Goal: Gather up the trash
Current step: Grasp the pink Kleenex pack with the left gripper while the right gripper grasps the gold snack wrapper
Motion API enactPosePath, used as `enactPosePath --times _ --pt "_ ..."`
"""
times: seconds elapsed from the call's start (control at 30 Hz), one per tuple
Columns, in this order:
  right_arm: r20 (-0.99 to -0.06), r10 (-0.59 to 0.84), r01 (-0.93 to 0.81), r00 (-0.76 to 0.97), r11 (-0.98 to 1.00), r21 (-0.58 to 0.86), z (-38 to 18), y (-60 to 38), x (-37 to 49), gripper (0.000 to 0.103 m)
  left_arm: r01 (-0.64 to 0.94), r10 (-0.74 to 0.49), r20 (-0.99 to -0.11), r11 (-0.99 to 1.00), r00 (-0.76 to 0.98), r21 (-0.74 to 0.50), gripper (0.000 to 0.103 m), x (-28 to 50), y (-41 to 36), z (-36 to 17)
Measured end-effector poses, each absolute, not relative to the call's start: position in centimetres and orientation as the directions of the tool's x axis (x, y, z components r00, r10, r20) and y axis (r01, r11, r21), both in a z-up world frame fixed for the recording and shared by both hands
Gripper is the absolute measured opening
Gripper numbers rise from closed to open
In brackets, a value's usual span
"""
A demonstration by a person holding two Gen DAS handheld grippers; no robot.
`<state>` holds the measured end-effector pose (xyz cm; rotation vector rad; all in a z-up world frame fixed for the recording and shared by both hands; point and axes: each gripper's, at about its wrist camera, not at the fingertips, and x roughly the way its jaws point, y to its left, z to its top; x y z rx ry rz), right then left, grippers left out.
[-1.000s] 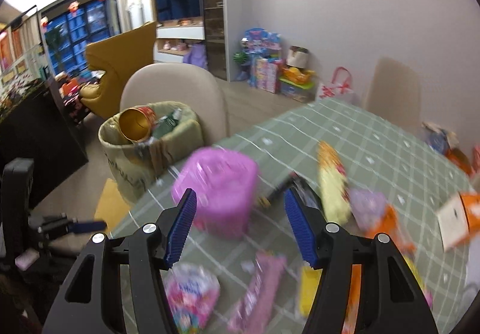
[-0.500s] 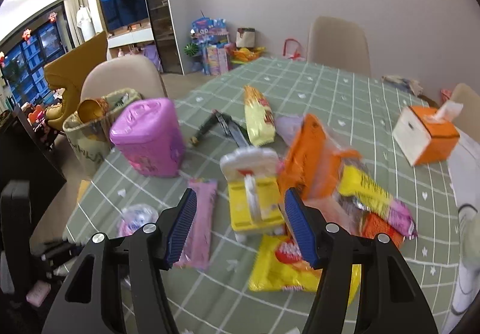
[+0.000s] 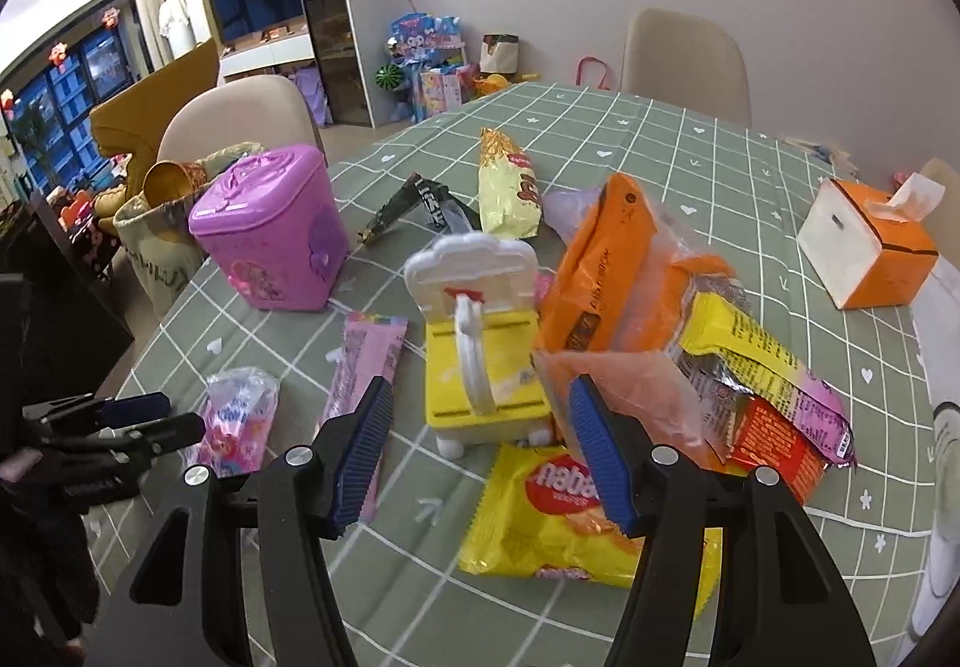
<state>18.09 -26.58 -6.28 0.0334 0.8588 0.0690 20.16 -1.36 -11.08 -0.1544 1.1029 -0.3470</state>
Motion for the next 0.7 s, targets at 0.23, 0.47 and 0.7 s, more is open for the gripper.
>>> enactPosePath --times 0.23,0.47,0.7 --pt "-0.746 0.036 0.036 0.665 0.996 0.080 -6.5 -29.3 16.8 0.058 0.219 -0.189 -0.877 0.971 0.442 -0.099 0.058 19.7 -6.2 -11.3" --pt "-0.702 0.035 0.001 0.711 0.999 0.051 -3.9 -29.3 18.8 0.058 0.294 -0.242 -0.874 0.948 0.422 -0.120 0.020 19.7 -7.5 -10.9" --pt "-0.725 0.143 -0.169 0.673 0.985 0.038 -2.0 -27.8 28.9 0.052 0.251 -0.381 -0.808 0.922 0.449 -0.296 0.014 19.8 -2.2 -8.9"
